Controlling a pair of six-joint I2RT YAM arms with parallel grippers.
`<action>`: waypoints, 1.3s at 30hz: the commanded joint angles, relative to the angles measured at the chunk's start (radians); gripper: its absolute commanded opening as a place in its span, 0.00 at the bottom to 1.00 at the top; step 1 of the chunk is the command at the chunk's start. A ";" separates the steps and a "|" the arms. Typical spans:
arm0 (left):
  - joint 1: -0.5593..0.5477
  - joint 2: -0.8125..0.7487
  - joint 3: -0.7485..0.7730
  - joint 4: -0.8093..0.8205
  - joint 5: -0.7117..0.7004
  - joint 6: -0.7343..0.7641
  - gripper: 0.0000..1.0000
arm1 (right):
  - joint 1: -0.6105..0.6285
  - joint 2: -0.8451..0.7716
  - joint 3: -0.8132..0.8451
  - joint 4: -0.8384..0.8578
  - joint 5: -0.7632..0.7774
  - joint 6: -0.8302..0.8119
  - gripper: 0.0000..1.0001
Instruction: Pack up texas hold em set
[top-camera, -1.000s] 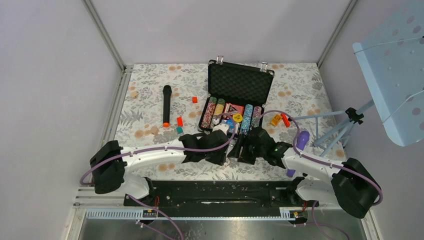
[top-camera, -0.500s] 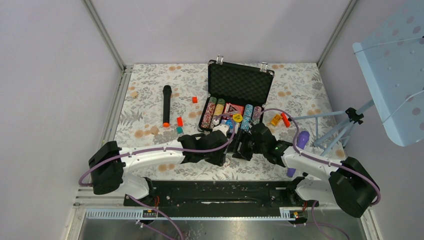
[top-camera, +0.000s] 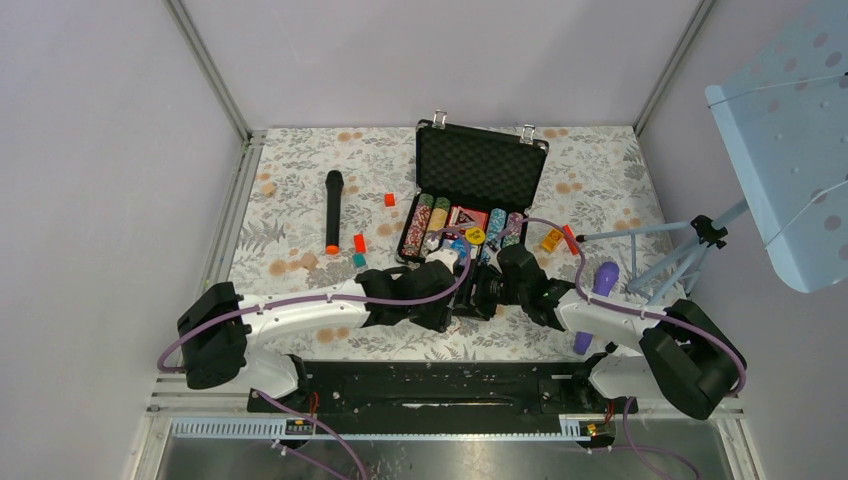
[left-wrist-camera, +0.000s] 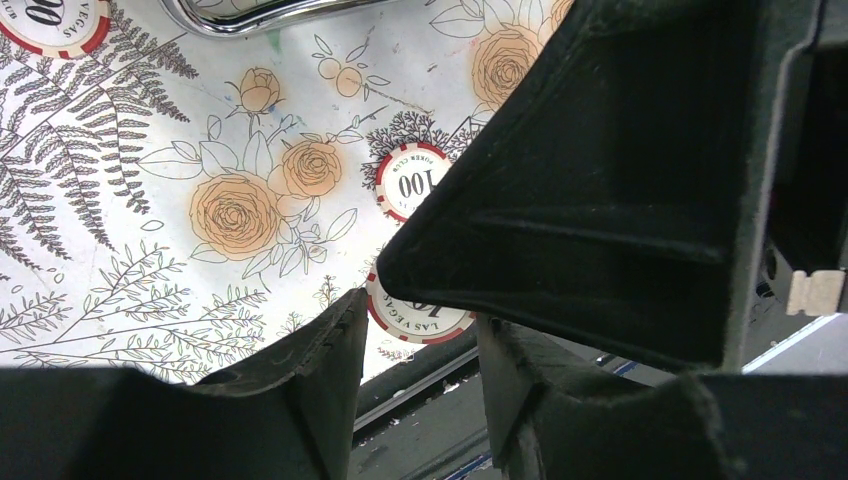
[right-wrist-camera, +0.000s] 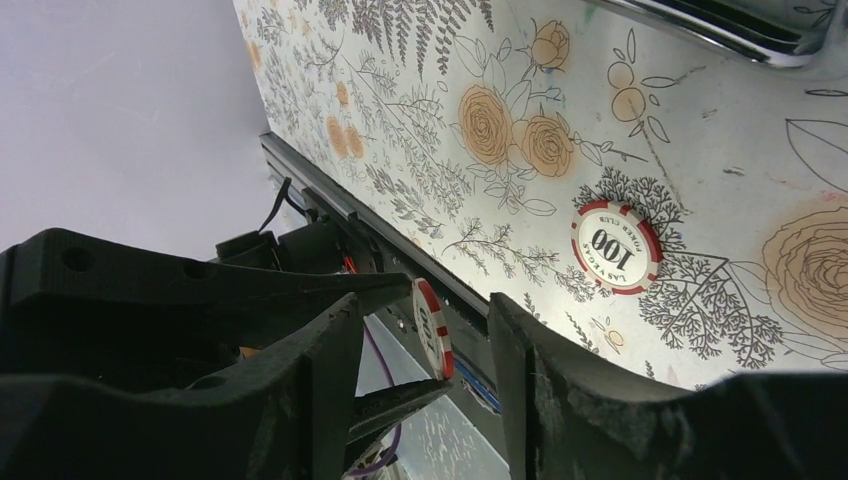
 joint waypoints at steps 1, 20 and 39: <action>-0.004 -0.038 0.012 0.047 0.010 0.015 0.43 | -0.006 0.006 -0.005 0.033 -0.041 0.001 0.55; -0.004 -0.034 0.025 0.046 -0.004 0.012 0.43 | -0.007 0.060 -0.009 0.085 -0.094 0.012 0.42; -0.004 -0.047 0.012 0.063 -0.012 0.000 0.43 | -0.007 0.050 -0.001 0.064 -0.089 -0.008 0.00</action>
